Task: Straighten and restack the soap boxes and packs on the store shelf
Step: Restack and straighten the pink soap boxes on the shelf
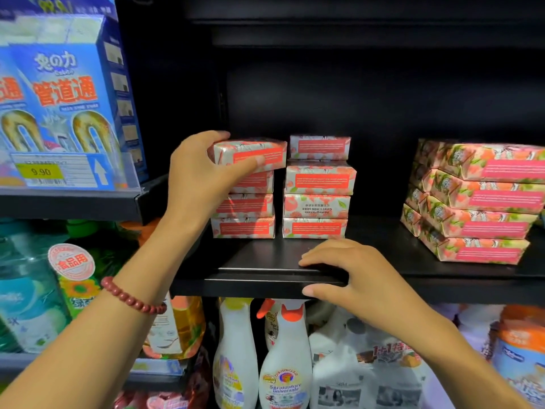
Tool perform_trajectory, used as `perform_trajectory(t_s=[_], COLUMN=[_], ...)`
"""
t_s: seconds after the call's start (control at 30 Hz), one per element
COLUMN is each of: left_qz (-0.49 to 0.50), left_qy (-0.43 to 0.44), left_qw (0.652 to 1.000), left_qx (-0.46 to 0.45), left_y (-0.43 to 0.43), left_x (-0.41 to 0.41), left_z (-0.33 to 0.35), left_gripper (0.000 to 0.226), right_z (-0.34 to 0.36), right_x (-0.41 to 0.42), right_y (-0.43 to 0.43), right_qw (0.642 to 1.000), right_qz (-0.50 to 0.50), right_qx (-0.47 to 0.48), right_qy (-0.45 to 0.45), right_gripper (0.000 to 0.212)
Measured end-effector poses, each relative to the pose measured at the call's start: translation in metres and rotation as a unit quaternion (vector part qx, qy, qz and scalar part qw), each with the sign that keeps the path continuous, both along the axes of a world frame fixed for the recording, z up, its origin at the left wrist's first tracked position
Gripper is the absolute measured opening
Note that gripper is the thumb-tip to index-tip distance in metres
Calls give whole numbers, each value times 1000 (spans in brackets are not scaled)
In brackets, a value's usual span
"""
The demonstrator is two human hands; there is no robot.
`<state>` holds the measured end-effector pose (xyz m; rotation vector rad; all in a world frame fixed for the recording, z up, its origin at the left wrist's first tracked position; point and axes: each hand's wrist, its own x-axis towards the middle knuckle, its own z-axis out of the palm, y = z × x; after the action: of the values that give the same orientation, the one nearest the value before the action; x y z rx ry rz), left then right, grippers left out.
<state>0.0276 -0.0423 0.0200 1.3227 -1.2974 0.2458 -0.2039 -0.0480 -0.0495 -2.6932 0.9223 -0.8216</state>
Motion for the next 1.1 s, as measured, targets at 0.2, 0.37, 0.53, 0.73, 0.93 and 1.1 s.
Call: perform_trajectory(t_s=[0.2,0.37,0.53,0.73,0.93,1.1], left_qz=[65,53,57,64,61,59], left_qy=[-22,-2,-28,-44,-42,-115], left_qw=[996,995,993,993,995,985], left_qx=[-61,-90,-104,-93,-69,-117], left_y=[5,6,3,-1,1,29], left_x=[-1,0,2,5,3,-15], left_z=[-12,-18,-17,-14,-11,-29], left_gripper=[54,42,29,27,29,27], right_z=[-1,-2,-2,-2,-2,8], right_x=[0,-1,0,0,0,-1], right_y=[1,2,2,3,4,4], right_qw=[1000,1000,1000,1000,1000,987], right_qz=[1,0,0,1,4,12], right_qx=[0,-3,-5,-10,-15,-18], right_qy=[-8,-9,-10,-11,-14,-158], right_gripper=[37,36,36,37,37,29])
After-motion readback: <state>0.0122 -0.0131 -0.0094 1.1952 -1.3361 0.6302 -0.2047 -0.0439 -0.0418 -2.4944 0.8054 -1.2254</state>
